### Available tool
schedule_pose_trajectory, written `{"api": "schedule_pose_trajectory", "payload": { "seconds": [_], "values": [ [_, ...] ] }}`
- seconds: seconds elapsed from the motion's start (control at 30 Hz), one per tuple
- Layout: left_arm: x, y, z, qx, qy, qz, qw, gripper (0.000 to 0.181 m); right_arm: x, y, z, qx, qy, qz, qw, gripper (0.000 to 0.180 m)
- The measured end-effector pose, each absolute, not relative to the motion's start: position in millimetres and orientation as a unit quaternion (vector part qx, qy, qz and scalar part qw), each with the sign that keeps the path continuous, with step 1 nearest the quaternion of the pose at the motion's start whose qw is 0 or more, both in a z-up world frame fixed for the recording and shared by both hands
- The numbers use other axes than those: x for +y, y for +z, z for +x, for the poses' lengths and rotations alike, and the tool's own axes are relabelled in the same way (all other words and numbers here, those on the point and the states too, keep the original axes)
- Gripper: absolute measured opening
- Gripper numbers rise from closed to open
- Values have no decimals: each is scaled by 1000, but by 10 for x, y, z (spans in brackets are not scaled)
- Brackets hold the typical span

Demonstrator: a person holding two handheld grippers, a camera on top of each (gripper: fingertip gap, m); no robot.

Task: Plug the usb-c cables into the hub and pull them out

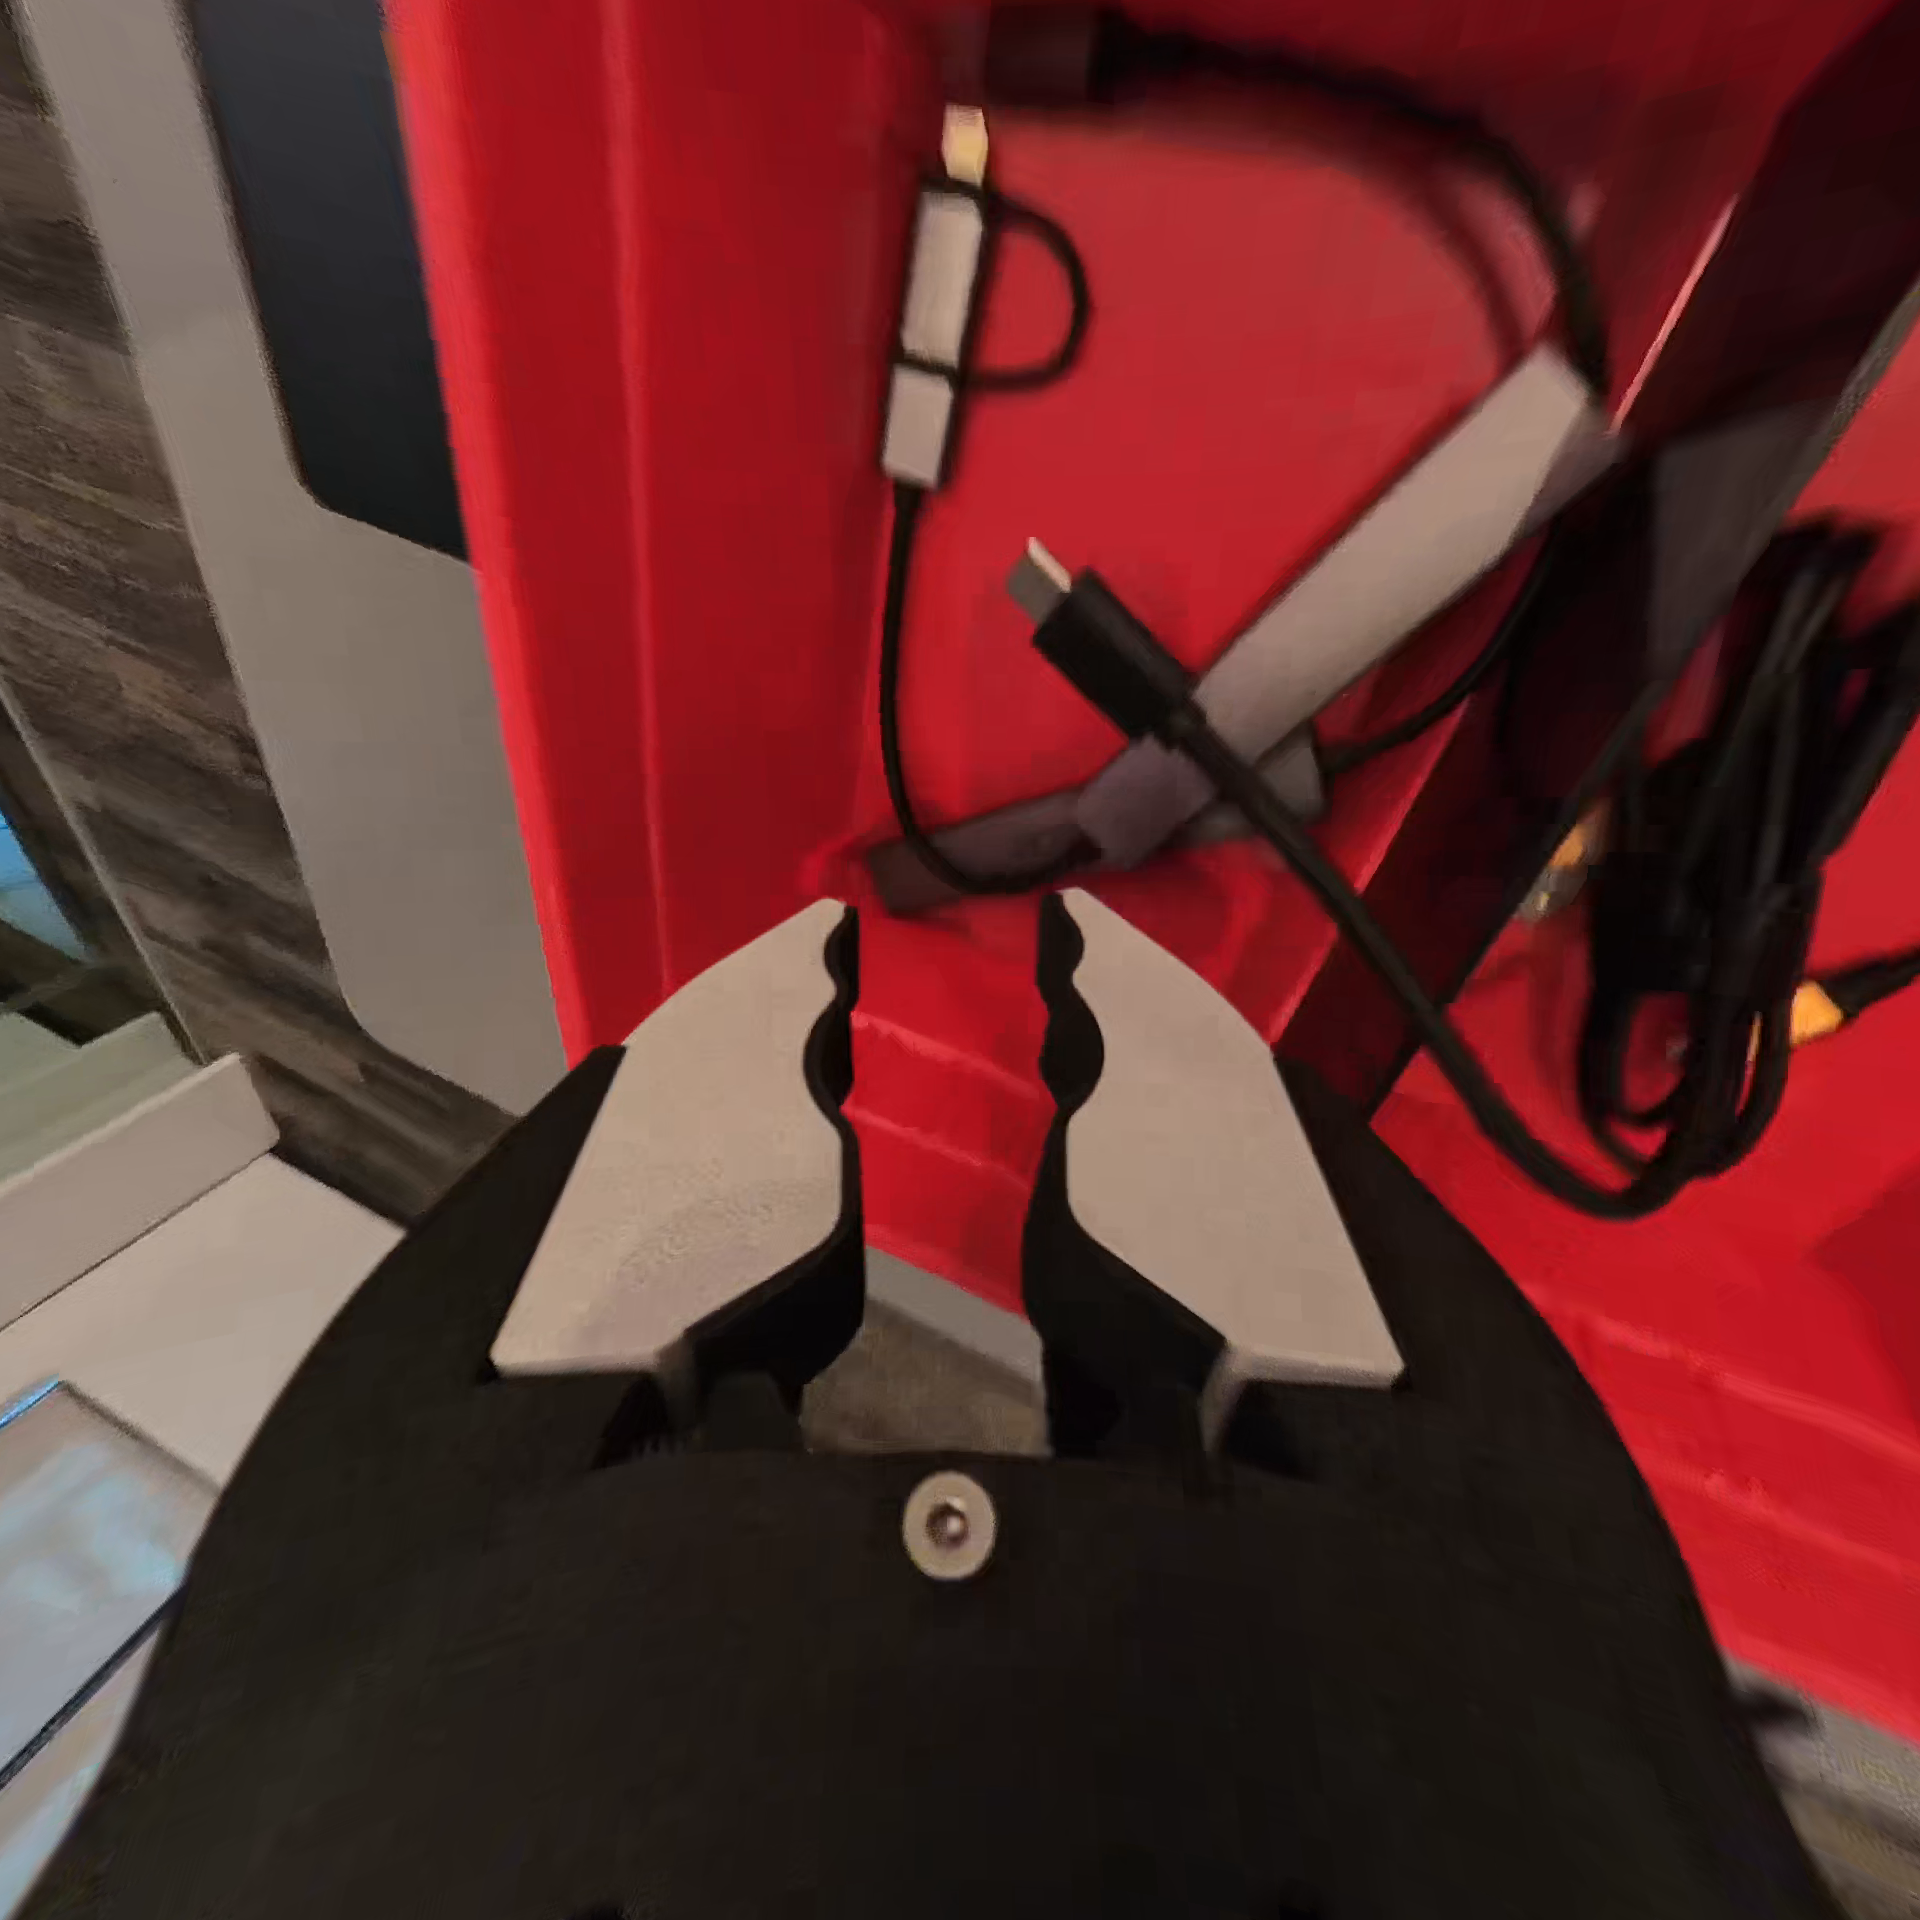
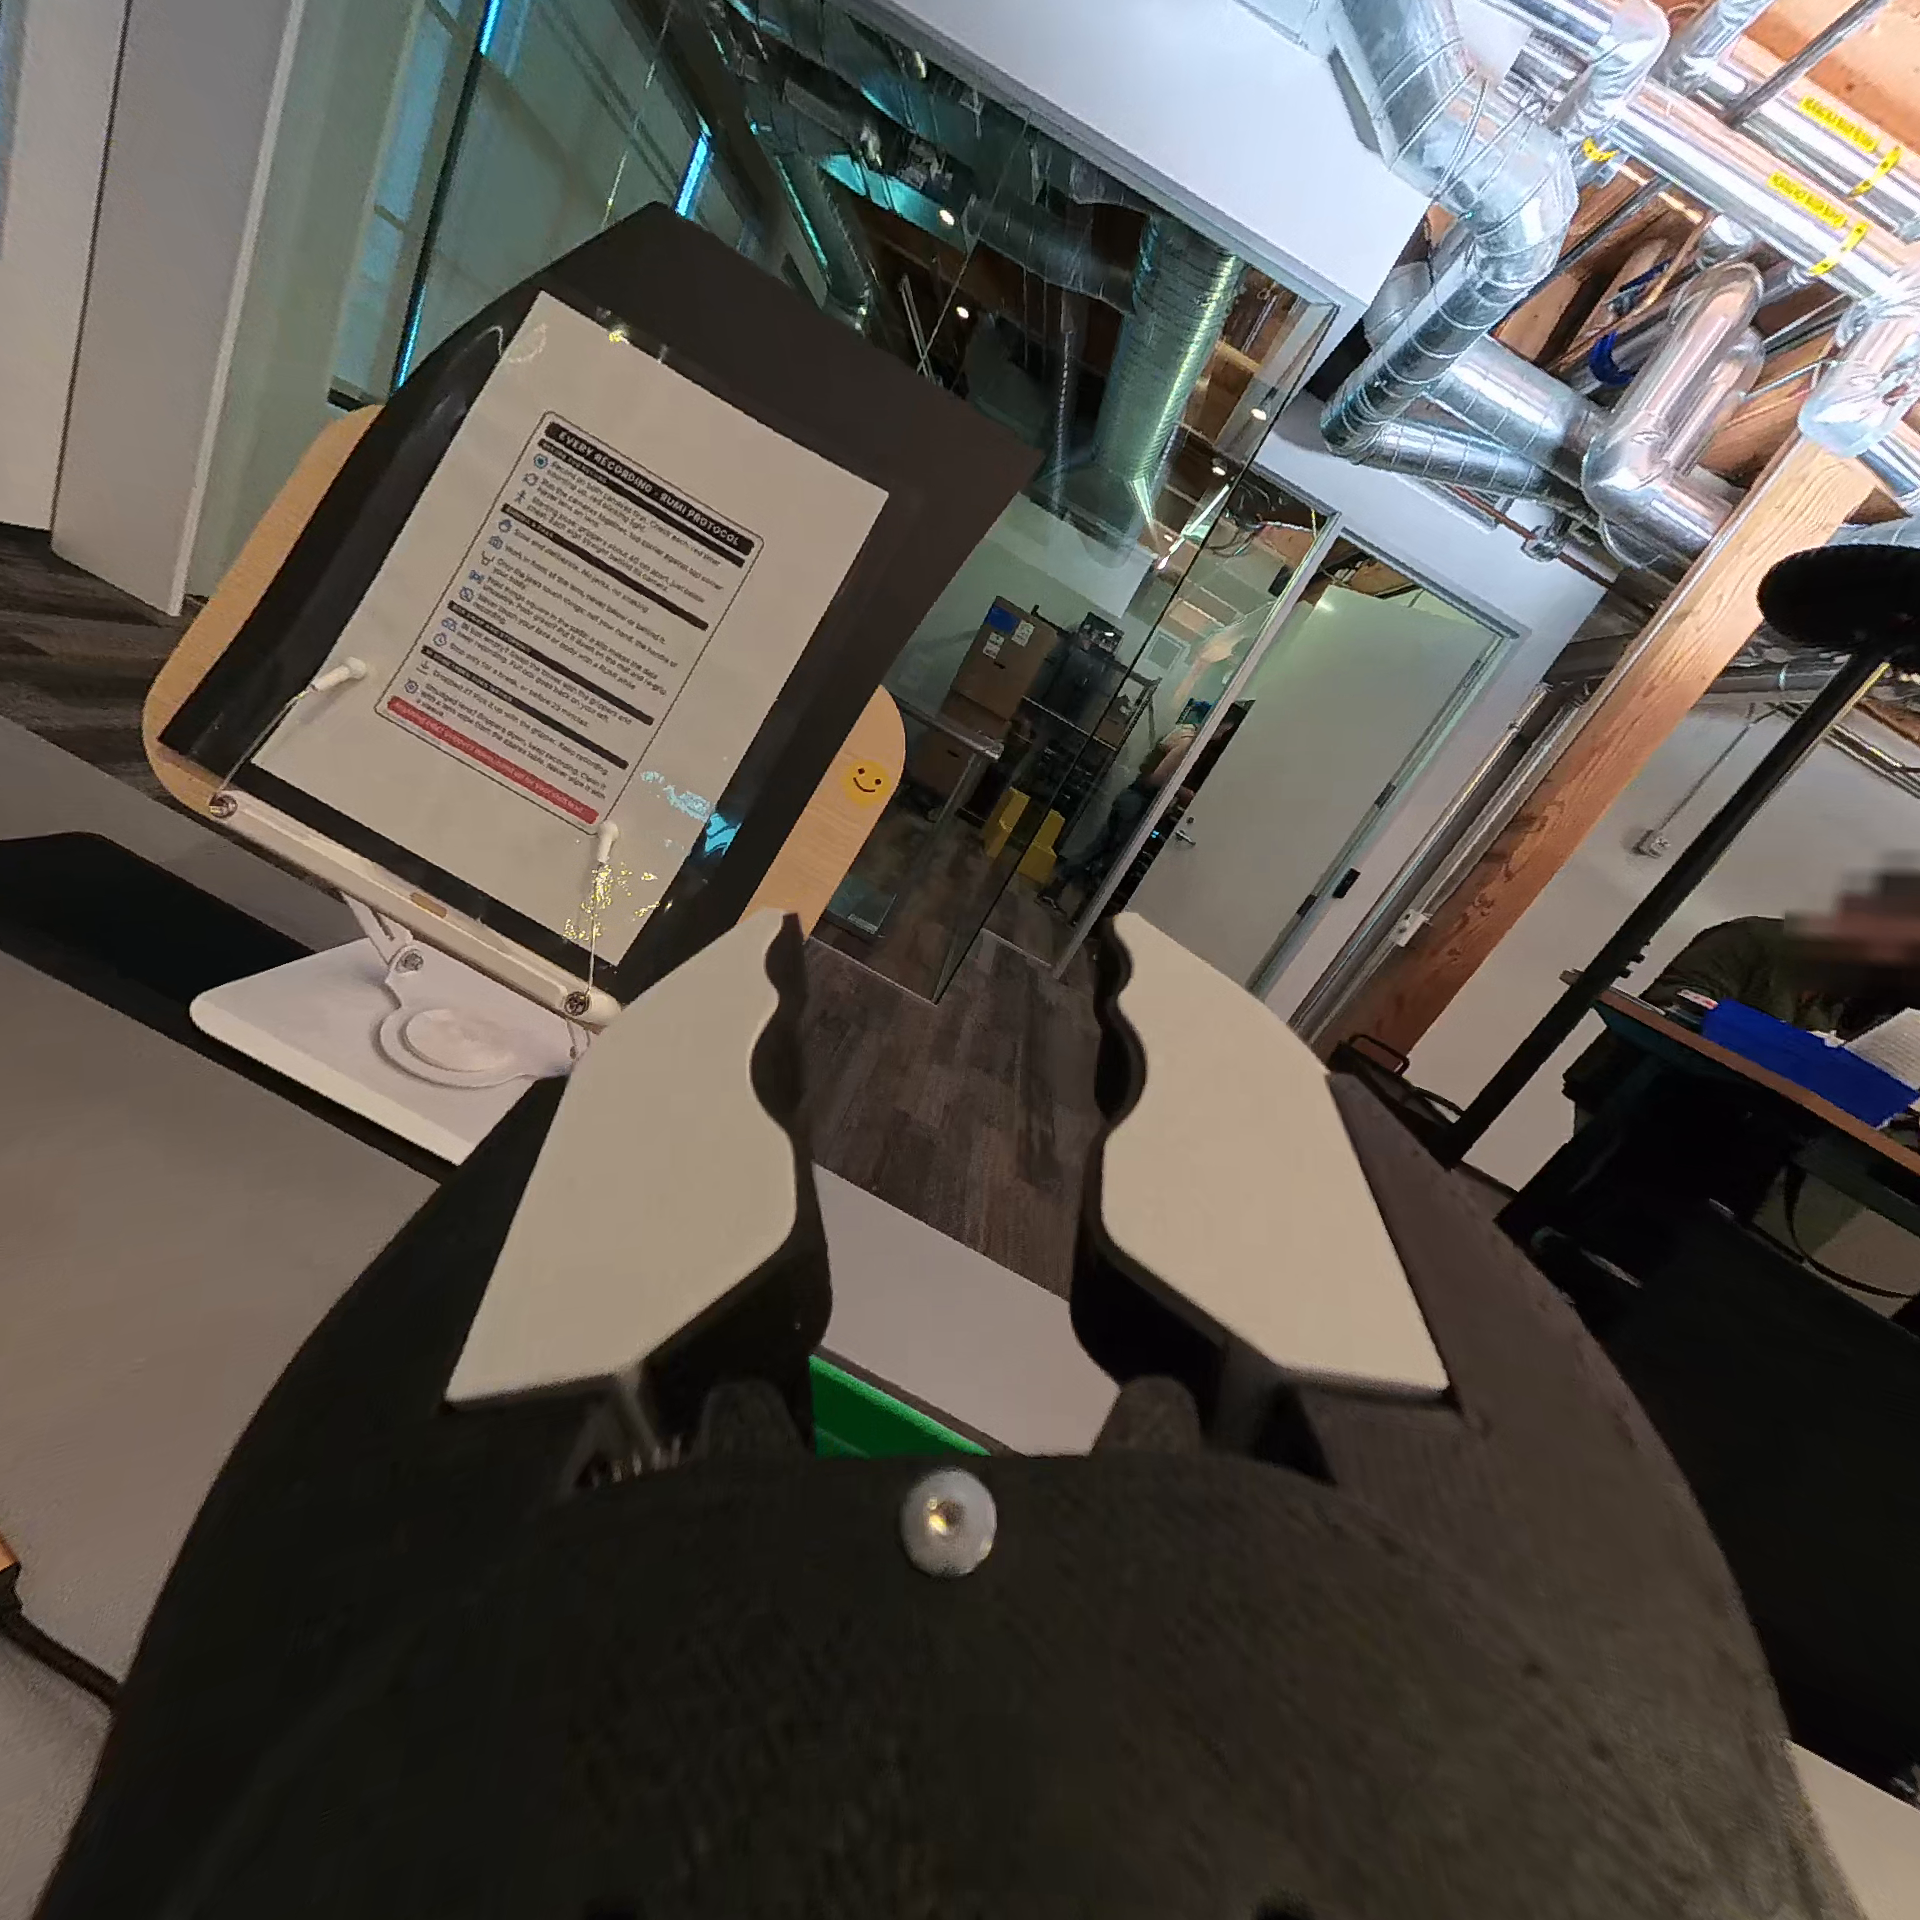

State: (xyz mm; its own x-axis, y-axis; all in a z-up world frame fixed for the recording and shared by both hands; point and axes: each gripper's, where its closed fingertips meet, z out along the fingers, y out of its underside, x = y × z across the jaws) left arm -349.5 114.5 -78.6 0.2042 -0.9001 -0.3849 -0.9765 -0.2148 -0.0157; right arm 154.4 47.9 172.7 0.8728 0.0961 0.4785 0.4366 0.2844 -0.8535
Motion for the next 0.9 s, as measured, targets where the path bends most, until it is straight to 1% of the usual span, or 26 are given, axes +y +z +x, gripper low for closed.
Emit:
{"api": "schedule_pose_trajectory", "payload": {
  "seconds": [0.03, 0.1, 0.23, 0.4, 0.5, 0.53, 0.6, 0.7, 0.9],
  "values": [
    [1121, -820, -3574, 621, 157, -763, 93, 32, 494, 1712, 1541, -228, -109, -590, 767, 54],
    [1079, -880, -3669, 634, 161, -756, 33, 33, 530, 1663, 1534, -236, -107, -597, 759, 54],
    [954, -1021, -3613, 675, 128, -726, -24, 35, 610, 1547, 1560, -245, -101, -618, 741, 55],
    [874, -1191, -3409, 693, 53, -718, -21, 41, 663, 1482, 1591, -247, -101, -630, 730, 55],
    [869, -1242, -3375, 696, 32, -717, -21, 42, 678, 1466, 1575, -248, -95, -631, 729, 55],
    [841, -1259, -3386, 695, 25, -717, -30, 39, 685, 1457, 1565, -249, -92, -632, 728, 55],
    [803, -1279, -3448, 697, 26, -715, -51, 40, 704, 1435, 1548, -252, -91, -634, 725, 55],
    [794, -1295, -3475, 696, 19, -716, -52, 42, 738, 1392, 1527, -259, -100, -640, 717, 55],
    [883, -1400, -3391, 719, 52, -692, -24, 46, 783, 1333, 1482, -267, -104, -646, 707, 55]
  ]
}}
